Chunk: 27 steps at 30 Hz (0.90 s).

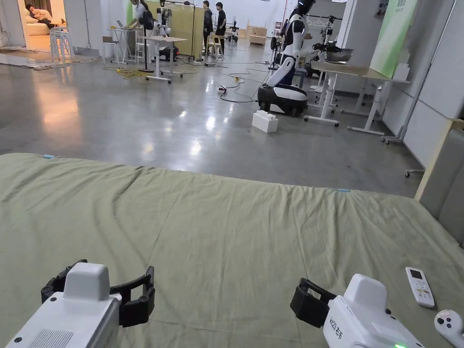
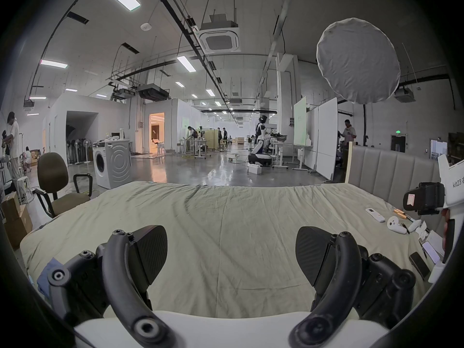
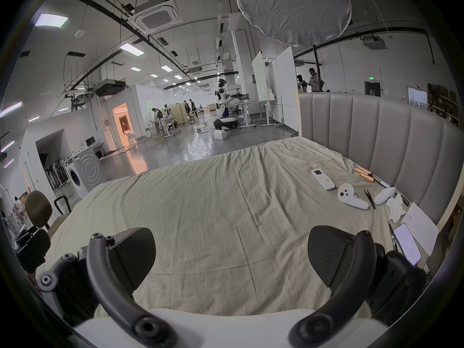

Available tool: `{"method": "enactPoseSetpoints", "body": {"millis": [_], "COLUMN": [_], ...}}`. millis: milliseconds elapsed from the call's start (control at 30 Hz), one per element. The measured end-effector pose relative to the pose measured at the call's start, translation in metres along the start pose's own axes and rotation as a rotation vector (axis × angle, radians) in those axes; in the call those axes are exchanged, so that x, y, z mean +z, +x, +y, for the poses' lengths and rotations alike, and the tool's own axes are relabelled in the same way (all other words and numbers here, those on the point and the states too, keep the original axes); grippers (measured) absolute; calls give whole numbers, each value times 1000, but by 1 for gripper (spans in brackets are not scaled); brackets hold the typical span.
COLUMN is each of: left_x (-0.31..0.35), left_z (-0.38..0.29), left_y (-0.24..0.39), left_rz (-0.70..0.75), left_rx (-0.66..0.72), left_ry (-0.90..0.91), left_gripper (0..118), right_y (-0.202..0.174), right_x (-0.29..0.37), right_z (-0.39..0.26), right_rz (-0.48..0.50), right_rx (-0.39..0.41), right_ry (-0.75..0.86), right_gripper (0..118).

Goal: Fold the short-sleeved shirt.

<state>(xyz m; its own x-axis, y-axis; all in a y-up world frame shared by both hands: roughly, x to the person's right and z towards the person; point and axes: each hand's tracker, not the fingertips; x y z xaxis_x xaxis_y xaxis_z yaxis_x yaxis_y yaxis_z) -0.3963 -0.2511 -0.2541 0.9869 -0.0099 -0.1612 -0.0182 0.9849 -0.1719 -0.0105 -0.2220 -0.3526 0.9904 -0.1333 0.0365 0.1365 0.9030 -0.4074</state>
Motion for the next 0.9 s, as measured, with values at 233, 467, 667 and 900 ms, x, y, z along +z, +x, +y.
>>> {"method": "enactPoseSetpoints", "body": {"millis": [233, 467, 667, 900], "left_x": [0, -1, 0, -1], "left_z": [2, 3, -1, -3], "left_y": [-1, 1, 2, 3], "left_rz": [5, 6, 1, -5], "left_rx": [-15, -31, -32, -21], "left_ry": [-10, -13, -25, -19], "left_gripper": [104, 104, 104, 104], "right_y": [-1, 3, 1, 4], "right_x": [-1, -5, -8, -8], "right_z": [-2, -3, -9, -16], "right_rz": [5, 30, 2, 44], "right_rx": [17, -16, 1, -1], "right_ry": [-5, -53, -72, -27], "right_gripper": [118, 118, 118, 118]}}
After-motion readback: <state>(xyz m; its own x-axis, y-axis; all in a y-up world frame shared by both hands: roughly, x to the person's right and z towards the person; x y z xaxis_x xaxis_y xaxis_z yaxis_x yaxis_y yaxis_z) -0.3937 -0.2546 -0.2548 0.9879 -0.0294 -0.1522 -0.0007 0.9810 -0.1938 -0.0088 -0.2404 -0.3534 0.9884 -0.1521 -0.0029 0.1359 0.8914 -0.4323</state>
